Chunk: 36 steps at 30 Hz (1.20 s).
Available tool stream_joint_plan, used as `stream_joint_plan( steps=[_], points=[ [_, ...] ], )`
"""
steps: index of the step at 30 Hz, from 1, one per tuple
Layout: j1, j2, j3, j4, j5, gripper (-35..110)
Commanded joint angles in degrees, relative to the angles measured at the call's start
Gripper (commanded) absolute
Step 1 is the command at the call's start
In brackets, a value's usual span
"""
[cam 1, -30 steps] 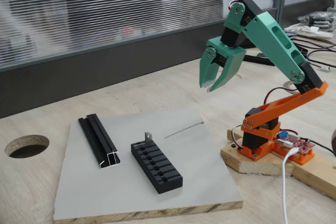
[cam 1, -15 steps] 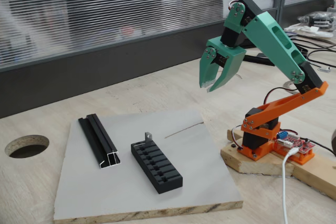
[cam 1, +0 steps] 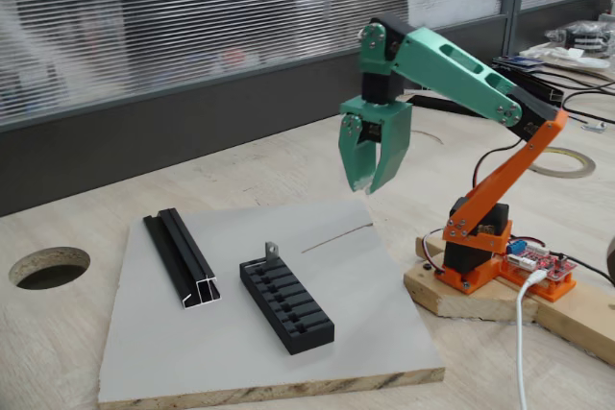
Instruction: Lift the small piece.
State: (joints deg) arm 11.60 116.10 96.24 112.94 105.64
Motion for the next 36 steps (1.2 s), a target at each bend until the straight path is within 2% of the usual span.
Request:
stream_joint_plan(
  steps=[1, 7, 13, 29, 36],
  points=[
    [-5.62, -0.18, -0.62, -6.42, 0.44, 16],
    [-9.14, -1.41, 0.18, -23.03, -0.09, 16],
    [-8.96, -8.88, -0.35, -31.46, -0.09, 15],
    [-8.96, -11.60, -0.62, -34.01, 1.41, 15],
    [-9.76, -11.69, -0.62, -34.01, 15.12, 15]
  ],
)
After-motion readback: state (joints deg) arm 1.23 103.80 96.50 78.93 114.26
